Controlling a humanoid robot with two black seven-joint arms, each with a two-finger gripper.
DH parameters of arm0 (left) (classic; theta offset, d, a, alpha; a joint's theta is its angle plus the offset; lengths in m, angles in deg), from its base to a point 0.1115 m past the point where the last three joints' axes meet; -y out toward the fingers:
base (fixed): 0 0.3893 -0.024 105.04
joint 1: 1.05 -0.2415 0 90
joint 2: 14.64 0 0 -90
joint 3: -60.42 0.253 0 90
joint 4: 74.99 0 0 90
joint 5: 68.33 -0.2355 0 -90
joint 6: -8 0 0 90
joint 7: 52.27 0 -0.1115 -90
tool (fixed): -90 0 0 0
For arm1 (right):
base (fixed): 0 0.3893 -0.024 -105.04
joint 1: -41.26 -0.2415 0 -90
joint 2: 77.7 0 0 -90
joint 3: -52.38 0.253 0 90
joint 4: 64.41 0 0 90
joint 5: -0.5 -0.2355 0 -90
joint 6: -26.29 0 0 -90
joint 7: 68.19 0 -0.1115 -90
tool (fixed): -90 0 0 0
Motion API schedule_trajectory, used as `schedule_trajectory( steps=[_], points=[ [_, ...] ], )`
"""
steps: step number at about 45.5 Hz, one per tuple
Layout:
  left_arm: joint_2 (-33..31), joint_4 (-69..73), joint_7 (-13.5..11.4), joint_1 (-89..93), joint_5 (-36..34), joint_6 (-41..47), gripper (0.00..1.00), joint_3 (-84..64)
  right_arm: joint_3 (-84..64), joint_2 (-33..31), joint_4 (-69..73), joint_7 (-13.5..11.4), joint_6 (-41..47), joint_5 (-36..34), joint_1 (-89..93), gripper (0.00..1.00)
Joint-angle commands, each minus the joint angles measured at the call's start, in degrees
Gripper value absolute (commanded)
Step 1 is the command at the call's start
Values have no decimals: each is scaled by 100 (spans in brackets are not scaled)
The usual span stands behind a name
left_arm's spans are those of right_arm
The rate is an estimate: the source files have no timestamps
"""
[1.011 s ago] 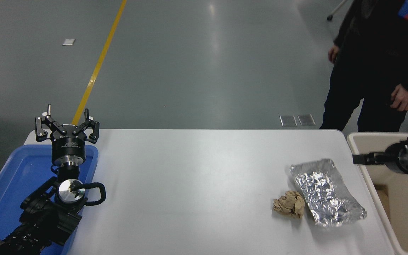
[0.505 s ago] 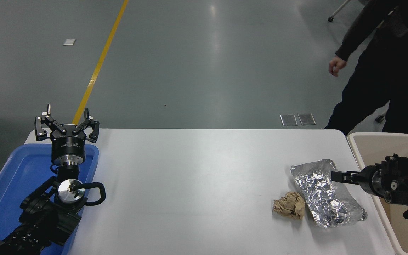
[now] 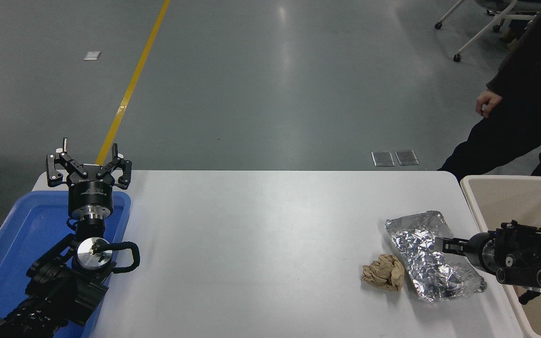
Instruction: Pick up foil plate and place in dustbin
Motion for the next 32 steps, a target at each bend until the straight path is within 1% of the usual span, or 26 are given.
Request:
schedule_trajectory(
  steps=[1, 3, 22, 26, 32],
  points=[
    [0, 0, 0, 0, 2, 0, 99, 0, 21, 42, -27, -105, -34, -15, 56, 21],
    [0, 0, 0, 0, 2, 0, 99, 0, 21, 42, -27, -106, -26, -15, 56, 0],
    [0, 0, 0, 0, -7, 0, 99, 0, 29, -55, 78, -97, 36, -15, -32, 0],
    [0, 0, 0, 0, -7, 0, 99, 0, 21, -335, 201, -79, 71, -6, -269, 0],
    [0, 0, 0, 9, -7, 0, 99, 0, -120, -915, 754, -79, 194, 3, -884, 0]
  ],
)
